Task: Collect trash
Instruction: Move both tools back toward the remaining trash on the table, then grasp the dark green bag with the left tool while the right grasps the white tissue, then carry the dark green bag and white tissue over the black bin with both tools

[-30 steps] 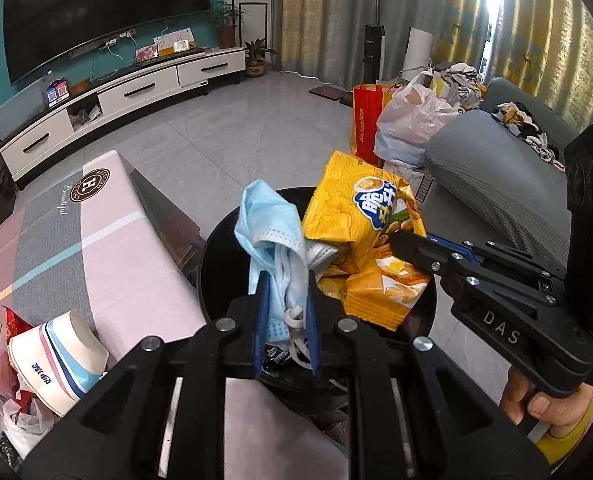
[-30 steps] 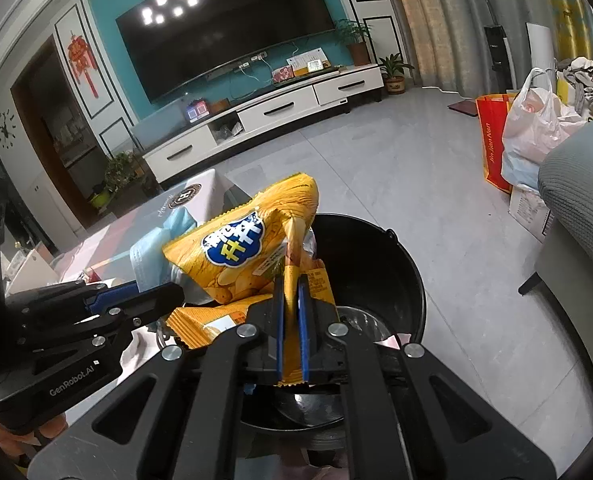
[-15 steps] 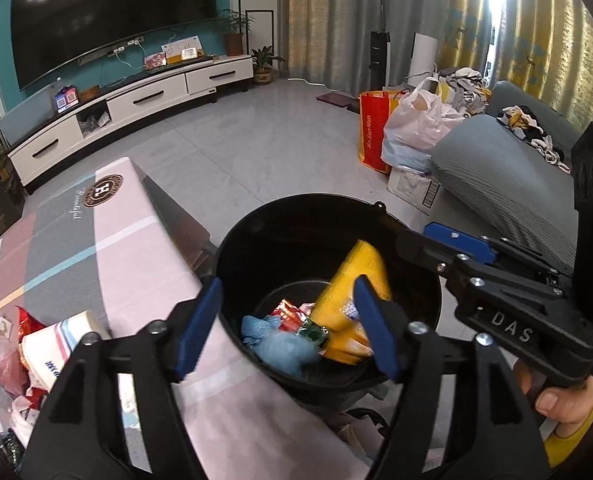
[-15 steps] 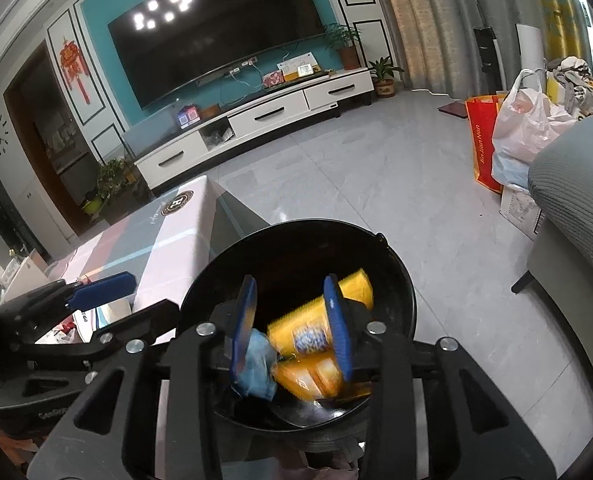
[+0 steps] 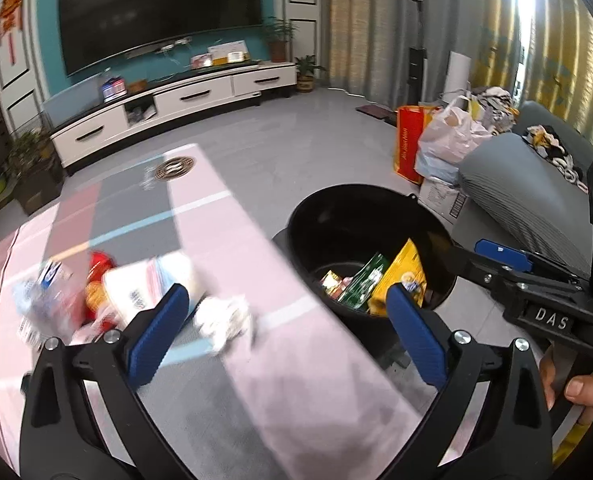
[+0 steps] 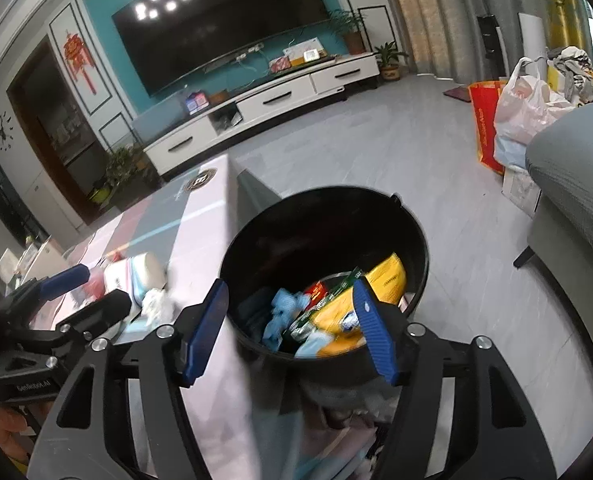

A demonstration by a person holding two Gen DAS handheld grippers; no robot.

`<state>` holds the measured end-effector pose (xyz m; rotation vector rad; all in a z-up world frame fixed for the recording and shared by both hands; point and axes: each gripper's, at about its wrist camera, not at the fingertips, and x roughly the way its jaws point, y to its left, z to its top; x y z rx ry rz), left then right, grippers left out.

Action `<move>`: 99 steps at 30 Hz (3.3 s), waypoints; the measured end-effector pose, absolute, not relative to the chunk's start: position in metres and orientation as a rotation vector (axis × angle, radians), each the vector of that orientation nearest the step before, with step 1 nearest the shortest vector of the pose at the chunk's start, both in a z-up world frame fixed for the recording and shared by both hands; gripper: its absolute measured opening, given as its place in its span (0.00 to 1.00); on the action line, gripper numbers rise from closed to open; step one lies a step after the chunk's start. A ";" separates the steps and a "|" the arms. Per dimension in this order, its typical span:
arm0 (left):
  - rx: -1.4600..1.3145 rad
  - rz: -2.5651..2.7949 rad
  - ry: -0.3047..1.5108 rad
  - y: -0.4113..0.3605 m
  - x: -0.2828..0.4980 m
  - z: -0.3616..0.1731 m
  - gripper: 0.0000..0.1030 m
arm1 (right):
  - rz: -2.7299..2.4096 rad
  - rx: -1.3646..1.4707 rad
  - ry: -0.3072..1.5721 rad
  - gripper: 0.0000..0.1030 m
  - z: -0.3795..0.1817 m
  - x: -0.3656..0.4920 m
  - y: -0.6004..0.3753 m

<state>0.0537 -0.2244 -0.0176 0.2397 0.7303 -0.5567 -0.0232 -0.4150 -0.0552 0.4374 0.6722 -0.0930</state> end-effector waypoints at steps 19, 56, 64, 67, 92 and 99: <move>0.094 -0.344 0.768 -0.083 0.004 -0.021 0.97 | 0.058 0.297 0.730 0.62 -0.022 -0.033 -0.318; -0.152 -0.190 0.816 0.040 0.073 -0.080 0.97 | 0.102 0.187 0.890 0.62 -0.094 0.081 -0.258; -0.153 -0.206 0.838 0.035 0.101 -0.093 0.95 | 0.111 0.160 0.900 0.62 -0.104 0.114 -0.250; -0.140 -0.205 0.852 0.033 0.108 -0.097 0.76 | 0.123 0.148 0.904 0.62 -0.108 0.118 -0.246; -0.116 -0.206 0.834 0.028 0.053 -0.062 0.49 | 0.183 0.230 0.855 0.21 -0.087 0.071 -0.261; -0.091 -0.217 0.804 0.018 0.032 -0.041 0.49 | 0.221 0.227 0.829 0.21 -0.068 0.037 -0.258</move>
